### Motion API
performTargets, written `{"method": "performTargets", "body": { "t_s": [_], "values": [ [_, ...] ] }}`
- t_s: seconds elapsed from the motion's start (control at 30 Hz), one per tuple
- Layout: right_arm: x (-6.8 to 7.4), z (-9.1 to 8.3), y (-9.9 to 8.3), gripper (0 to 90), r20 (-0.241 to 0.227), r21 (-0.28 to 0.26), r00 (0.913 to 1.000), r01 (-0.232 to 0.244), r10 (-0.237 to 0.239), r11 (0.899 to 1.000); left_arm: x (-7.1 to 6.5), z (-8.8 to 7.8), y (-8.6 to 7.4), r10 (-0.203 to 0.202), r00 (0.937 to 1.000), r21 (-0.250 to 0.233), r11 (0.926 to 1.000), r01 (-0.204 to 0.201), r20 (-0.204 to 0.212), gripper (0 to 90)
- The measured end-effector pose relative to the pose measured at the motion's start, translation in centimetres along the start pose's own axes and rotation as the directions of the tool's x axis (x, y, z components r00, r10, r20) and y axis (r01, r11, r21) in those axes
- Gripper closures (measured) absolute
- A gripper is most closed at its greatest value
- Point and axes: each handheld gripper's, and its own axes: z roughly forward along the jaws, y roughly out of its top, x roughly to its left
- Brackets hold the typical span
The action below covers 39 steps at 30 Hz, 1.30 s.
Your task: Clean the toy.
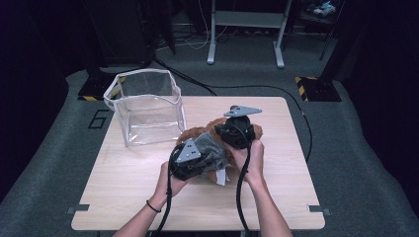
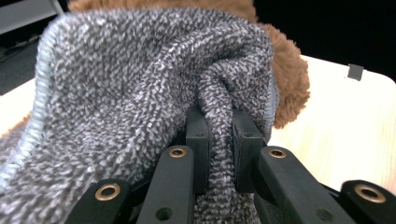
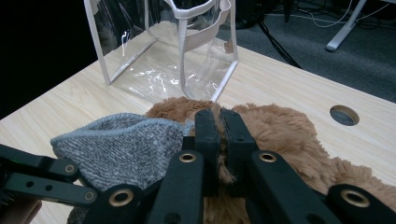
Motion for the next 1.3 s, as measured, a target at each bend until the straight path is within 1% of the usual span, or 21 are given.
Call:
{"method": "performTargets", "body": {
  "t_s": [0.07,0.1,0.2,0.23,0.27,0.33,0.4,0.43,0.47,0.53,0.57,0.63,0.73,0.8,0.83,0.9,1.0,1.07,1.13,1.2,1.3],
  "values": [
    [0.0,0.0,0.0,86.9,0.0,0.001,1.0,-0.001,0.001,1.0,-0.1,0.2,-0.3,-0.004,0.9999,0.008,1.0,0.004,0.011,80.9],
    [-0.1,0.0,0.0,86.9,0.002,-0.005,1.0,-0.001,0.001,1.0,-0.2,0.3,-0.5,-0.006,1.0,0.007,1.0,0.006,0.007,80.9],
    [-0.2,-0.1,0.1,86.9,0.002,-0.005,1.0,0.004,-0.004,1.0,-0.4,0.7,-1.2,-0.01,0.9997,0.032,0.9995,0.009,0.023,80.9],
    [-0.2,-0.2,0.1,86.9,0.002,-0.006,1.0,-0.003,0.003,1.0,-0.6,0.9,-1.6,-0.012,0.9997,0.038,0.9992,0.012,0.02,80.9],
    [-0.2,-0.3,0.1,86.9,0.001,-0.004,1.0,-0.008,0.008,1.0,-0.6,1.0,-1.7,-0.01,0.9995,0.052,0.9986,0.009,0.03,80.9],
    [-0.2,-0.4,0.3,86.9,0.005,-0.013,0.9999,-0.01,0.01,1.0,-0.7,1.2,-2.3,-0.013,0.9994,0.069,0.9976,0.011,0.032,80.9],
    [-0.2,-0.5,0.4,86.9,0.003,-0.016,1.0,-0.004,0.004,1.0,-0.8,1.6,-2.8,-0.017,0.9989,0.091,0.9957,0.013,0.043,80.9],
    [-0.2,-0.5,0.4,86.9,0.003,-0.016,1.0,-0.004,0.004,1.0,-0.9,1.8,-3.1,-0.013,0.9989,0.105,0.9944,0.009,0.044,80.9],
    [-0.2,-0.6,0.4,86.9,0.007,-0.019,0.9999,-0.015,0.015,1.0,-1.0,2.0,-3.3,-0.006,0.9991,0.122,0.9926,0.001,0.041,80.9],
    [-0.3,-0.6,0.5,86.9,0.003,-0.028,1.0,-0.006,0.006,1.0,-1.1,2.3,-3.8,0.007,0.9986,0.15,0.9886,-0.015,0.053,80.9],
    [-0.3,-0.7,0.5,86.9,0.005,-0.026,0.9999,-0.009,0.009,1.0,-1.2,2.3,-4.0,0.001,0.9986,0.157,0.9875,-0.009,0.054,80.9],
    [-0.4,-0.6,0.6,86.8,0.003,-0.024,0.9999,-0.015,0.015,1.0,-1.2,1.7,-3.9,-0.006,0.9989,0.126,0.9921,0.0,0.047,80.9],
    [-0.7,-0.5,0.5,86.8,0.006,-0.017,0.9997,-0.023,0.023,1.0,-1.1,-0.1,-2.6,-0.011,0.999,0.055,0.9984,0.009,0.044,80.8],
    [-0.8,-0.4,0.5,86.8,0.005,-0.013,0.9997,-0.023,0.023,1.0,-1.1,-1.2,-1.3,0.0,0.9994,0.007,1.0,0.0,0.034,80.8],
    [-0.8,-0.4,0.5,86.8,0.005,-0.013,0.9996,-0.027,0.027,1.0,-1.0,-1.6,-0.6,0.012,0.9995,-0.012,0.9999,-0.012,0.03,80.8],
    [-0.8,-0.3,0.5,86.8,0.004,-0.01,0.9996,-0.027,0.027,1.0,-1.0,-1.9,0.5,0.013,0.9997,-0.039,0.9992,-0.012,0.023,80.7],
    [-0.6,-0.1,0.5,86.8,-0.001,-0.005,0.9994,-0.035,0.035,0.999,-1.1,-1.6,1.7,0.028,0.9993,-0.052,0.9983,-0.026,0.024,80.5],
    [-0.6,0.0,0.5,86.8,-0.002,-0.007,0.9996,-0.029,0.029,1.0,-1.6,-0.9,2.2,0.033,0.9989,-0.057,0.9979,-0.031,0.032,80.5],
    [-0.6,0.1,0.5,86.8,-0.002,-0.01,0.9995,-0.031,0.031,0.999,-2.0,-0.3,2.4,0.043,0.9983,-0.05,0.9979,-0.041,0.038,80.5],
    [-0.6,0.1,0.4,86.8,-0.004,-0.009,0.9995,-0.033,0.033,0.999,-2.4,0.5,2.4,0.043,0.9976,-0.053,0.9978,-0.04,0.053,80.5],
    [-0.7,0.1,0.3,86.8,-0.004,-0.01,0.9993,-0.039,0.039,0.999,-3.0,1.7,2.4,0.049,0.9961,-0.038,0.9982,-0.046,0.074,80.5]
  ]
}}
